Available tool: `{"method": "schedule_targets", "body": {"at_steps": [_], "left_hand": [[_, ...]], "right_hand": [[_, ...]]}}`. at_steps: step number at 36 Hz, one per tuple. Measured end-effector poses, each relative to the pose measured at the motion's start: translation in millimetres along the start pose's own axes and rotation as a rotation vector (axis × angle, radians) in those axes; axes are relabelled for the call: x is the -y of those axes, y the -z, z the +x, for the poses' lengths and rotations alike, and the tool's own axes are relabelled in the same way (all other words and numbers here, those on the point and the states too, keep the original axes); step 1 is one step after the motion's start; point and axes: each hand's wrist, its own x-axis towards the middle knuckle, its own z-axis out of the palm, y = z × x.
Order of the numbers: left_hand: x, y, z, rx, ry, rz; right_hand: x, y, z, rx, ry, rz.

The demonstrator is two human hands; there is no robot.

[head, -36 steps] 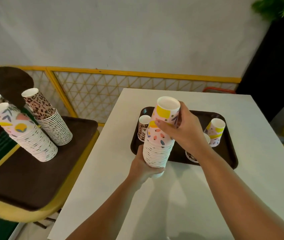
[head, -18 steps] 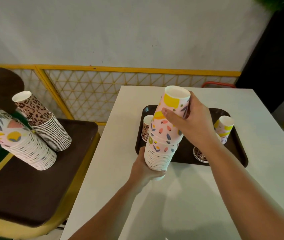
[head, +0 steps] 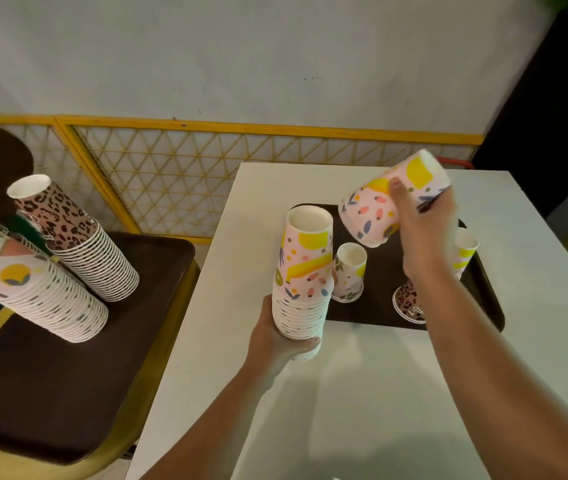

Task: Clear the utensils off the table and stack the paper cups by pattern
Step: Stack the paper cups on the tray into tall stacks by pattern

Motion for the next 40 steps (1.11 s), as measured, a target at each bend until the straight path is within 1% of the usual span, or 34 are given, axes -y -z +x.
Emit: {"method": "schedule_targets", "body": {"at_steps": [3,8,12,14,15,17,18,20,22,23,25,30,32,40], "left_hand": [[-2,0,2,0.0,-0.011,-0.003],[-6,-3,6,0.015,-0.014,-0.015],[-8,-6,8,0.014,-0.011,-0.014],[-9,-7,8,0.013,-0.001,-0.005],[-10,-8,8,0.013,0.0,-0.001],[-11,-10,8,0.01,-0.006,0.016],[-11,-11,8,0.009,-0.011,0.028],[-12,-12,9,0.008,-0.009,0.035],[-13,-13,10,0.004,-0.001,0.035],[-14,-13,10,0.002,0.001,0.036],[-16,-13,11,0.009,-0.001,0.041],[-18,-16,12,0.03,-0.004,0.049],[-22,-26,2,0.047,-0.013,0.053],[-22,-28,5,0.053,-0.017,0.095]], "right_hand": [[-25,-4,-7,0.04,0.079,-0.235],[-60,-7,-15,0.151,0.046,-0.398],[-72,-6,-19,0.258,0.013,-0.483],[-67,-5,-21,0.241,0.02,-0.469],[-60,-4,-23,0.219,0.043,-0.426],[-42,-3,-28,0.197,0.131,-0.301],[-32,-2,-31,0.219,0.173,-0.248],[-12,-1,-37,0.343,0.218,-0.207],[2,-4,-43,0.505,0.195,-0.226],[6,-6,-45,0.562,0.181,-0.24],[8,-10,-48,0.618,0.165,-0.279],[7,-12,-46,0.642,0.158,-0.341],[9,3,-49,0.598,0.175,-0.344],[14,6,-44,0.476,0.185,-0.325]]}}
